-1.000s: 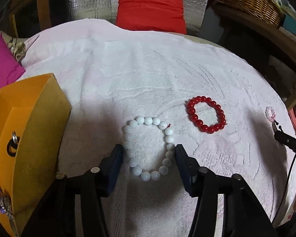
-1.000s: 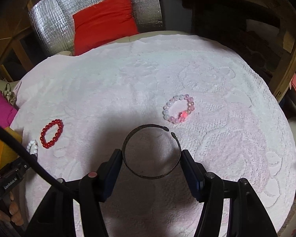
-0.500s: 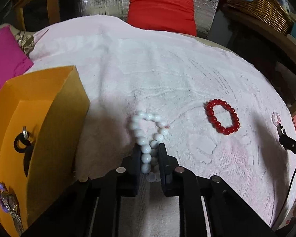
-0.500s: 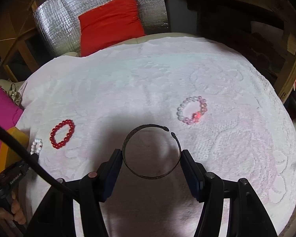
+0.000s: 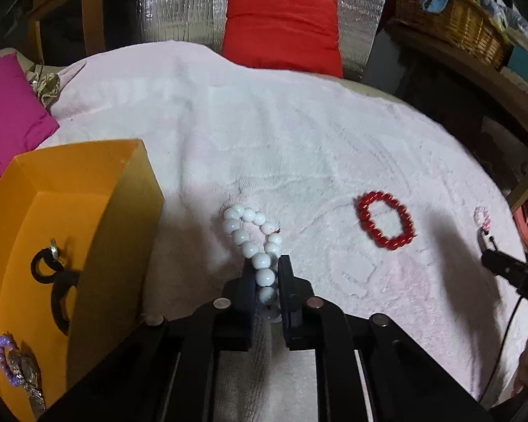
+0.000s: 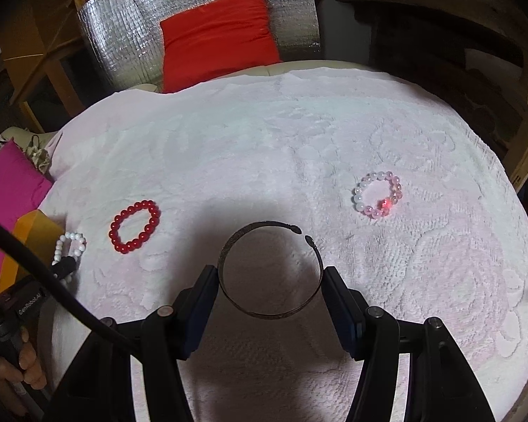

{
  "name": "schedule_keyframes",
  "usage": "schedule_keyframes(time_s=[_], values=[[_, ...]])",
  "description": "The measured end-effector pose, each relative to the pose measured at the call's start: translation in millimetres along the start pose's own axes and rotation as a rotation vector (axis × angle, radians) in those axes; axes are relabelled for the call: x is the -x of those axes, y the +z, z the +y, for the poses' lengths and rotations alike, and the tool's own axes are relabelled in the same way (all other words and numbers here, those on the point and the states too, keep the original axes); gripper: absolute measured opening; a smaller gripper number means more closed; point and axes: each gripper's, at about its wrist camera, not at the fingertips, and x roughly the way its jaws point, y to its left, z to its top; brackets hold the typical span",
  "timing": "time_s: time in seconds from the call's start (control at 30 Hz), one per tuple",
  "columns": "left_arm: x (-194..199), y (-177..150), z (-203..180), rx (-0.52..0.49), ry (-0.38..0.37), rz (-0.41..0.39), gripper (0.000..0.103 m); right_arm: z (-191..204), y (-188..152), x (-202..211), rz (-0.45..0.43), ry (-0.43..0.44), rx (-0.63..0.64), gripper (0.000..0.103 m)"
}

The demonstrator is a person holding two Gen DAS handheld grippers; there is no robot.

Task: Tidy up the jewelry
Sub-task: 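Lift silver bangle in right tool while left tool lifts white bead bracelet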

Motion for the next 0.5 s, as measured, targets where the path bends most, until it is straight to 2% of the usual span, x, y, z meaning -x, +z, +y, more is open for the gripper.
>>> schedule_keyframes(time_s=[0.13, 0.27, 0.5], values=[[23.9, 3.5, -4.8, -0.011, -0.044, -0.069, 0.010, 1.6, 0.4, 4.0, -0.013, 0.010, 0.007, 0.063], [35.4, -0.2, -9.8, -0.025, -0.080, -0.084, 0.010, 6.4, 0.6, 6.6, -0.023, 0.022, 0.021, 0.063], [60.2, -3.1, -10.4, -0.022, -0.101, -0.129, 0.010, 18.0, -0.9, 9.7, -0.036, 0.038, 0.035, 0.063]])
